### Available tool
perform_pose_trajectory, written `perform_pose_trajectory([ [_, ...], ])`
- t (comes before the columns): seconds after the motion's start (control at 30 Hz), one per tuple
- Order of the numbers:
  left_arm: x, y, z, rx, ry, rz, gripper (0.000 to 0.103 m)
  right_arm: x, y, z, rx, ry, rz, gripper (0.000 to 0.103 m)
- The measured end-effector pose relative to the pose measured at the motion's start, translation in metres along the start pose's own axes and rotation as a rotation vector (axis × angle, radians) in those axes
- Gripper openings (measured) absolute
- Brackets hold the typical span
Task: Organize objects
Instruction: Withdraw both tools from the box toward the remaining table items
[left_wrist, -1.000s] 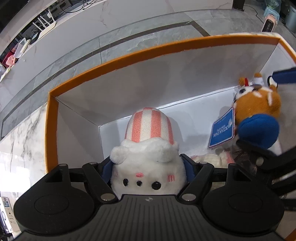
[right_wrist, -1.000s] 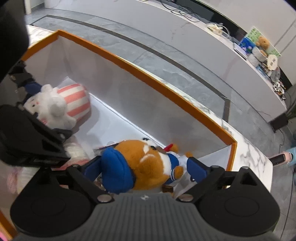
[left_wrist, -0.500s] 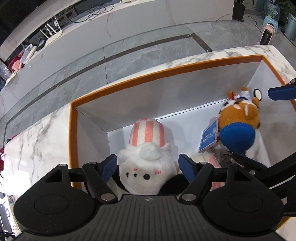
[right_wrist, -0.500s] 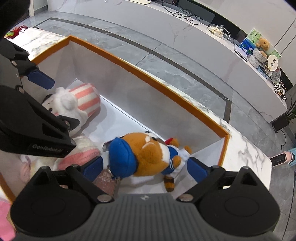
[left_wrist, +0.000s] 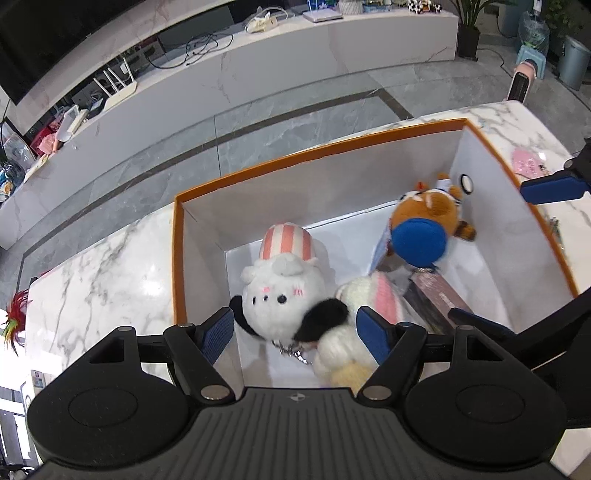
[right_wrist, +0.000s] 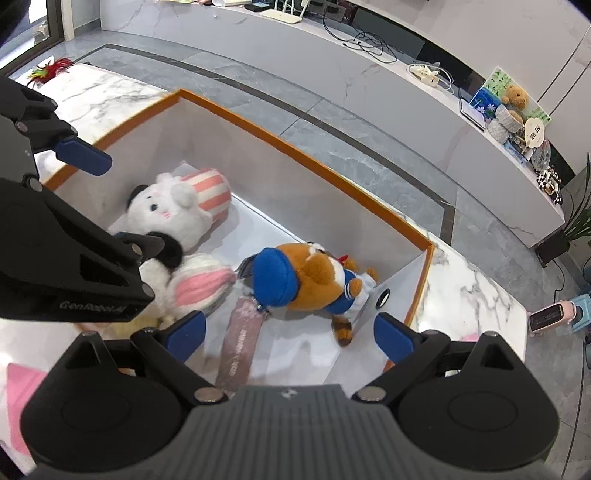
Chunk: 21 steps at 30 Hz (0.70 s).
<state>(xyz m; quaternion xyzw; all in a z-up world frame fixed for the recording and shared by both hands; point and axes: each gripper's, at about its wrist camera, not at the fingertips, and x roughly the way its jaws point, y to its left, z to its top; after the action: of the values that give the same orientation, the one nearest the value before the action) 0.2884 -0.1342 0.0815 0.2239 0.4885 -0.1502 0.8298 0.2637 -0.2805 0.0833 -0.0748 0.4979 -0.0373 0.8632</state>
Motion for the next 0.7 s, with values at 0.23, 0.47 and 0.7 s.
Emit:
perform_pose_trajectory([
  [0.23, -0.043, -0.011, -0.026, -0.012, -0.043, -0.004, 0.086, -0.038, 0.013, -0.019, 0.005, -0.024, -0.005, 0.098],
  [0.47, -0.086, -0.016, -0.07, -0.073, -0.11, -0.028, 0.086, -0.078, 0.032, -0.053, 0.031, -0.051, 0.005, 0.098],
  [0.7, -0.118, -0.019, -0.142, -0.166, -0.181, -0.05, 0.086, -0.106, 0.061, -0.115, 0.152, -0.098, 0.08, 0.099],
])
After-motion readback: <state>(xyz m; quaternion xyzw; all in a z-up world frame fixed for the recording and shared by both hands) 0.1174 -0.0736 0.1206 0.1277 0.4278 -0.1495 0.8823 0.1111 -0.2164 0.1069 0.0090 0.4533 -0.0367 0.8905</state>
